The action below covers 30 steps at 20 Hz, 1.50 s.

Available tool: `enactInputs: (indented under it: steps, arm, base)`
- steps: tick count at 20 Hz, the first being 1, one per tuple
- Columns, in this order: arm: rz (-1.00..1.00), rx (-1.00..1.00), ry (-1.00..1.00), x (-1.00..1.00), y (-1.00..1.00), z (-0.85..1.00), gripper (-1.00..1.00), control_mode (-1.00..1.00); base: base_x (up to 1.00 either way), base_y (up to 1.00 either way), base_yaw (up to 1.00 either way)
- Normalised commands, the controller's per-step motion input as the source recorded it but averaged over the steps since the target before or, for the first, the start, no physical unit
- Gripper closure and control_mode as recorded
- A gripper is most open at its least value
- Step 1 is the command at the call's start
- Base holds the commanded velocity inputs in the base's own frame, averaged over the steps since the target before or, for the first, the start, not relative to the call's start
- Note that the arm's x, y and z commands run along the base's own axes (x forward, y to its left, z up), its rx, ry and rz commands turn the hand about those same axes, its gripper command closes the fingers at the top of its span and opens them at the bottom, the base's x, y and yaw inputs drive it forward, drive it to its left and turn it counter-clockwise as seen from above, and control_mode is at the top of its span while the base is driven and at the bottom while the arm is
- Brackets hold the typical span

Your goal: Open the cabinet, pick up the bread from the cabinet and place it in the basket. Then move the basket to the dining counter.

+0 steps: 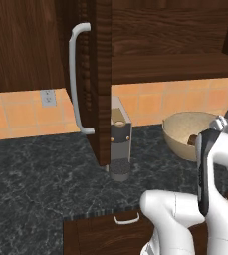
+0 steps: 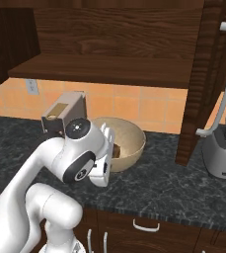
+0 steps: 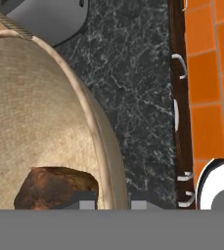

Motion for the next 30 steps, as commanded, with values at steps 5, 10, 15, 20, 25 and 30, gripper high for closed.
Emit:
enactInputs:
  steps: [5,10,15,20,25,30]
  arm:
    - [0.0,0.0,0.0,-0.05,0.0,0.0,1.0,1.0]
    - [0.0,0.0,0.0,0.0,0.0,0.0,1.0,1.0]
    - [0.0,0.0,0.0,0.0,0.0,0.0,1.0,1.0]
    - [0.0,0.0,0.0,0.0,0.0,0.0,1.0,1.0]
    - [0.0,0.0,0.0,0.0,0.0,0.0,1.0,1.0]
    - [0.0,0.0,0.0,0.0,0.0,0.0,1.0,1.0]
  base:
    - [-0.58,0.0,0.0]
    - [-1.0,-0.18,0.0]
    - [-1.0,-0.21,0.0]
    - [-0.58,-0.15,-0.3]
    - [0.04,0.08,-0.83]
    - [0.04,0.04,-0.89]
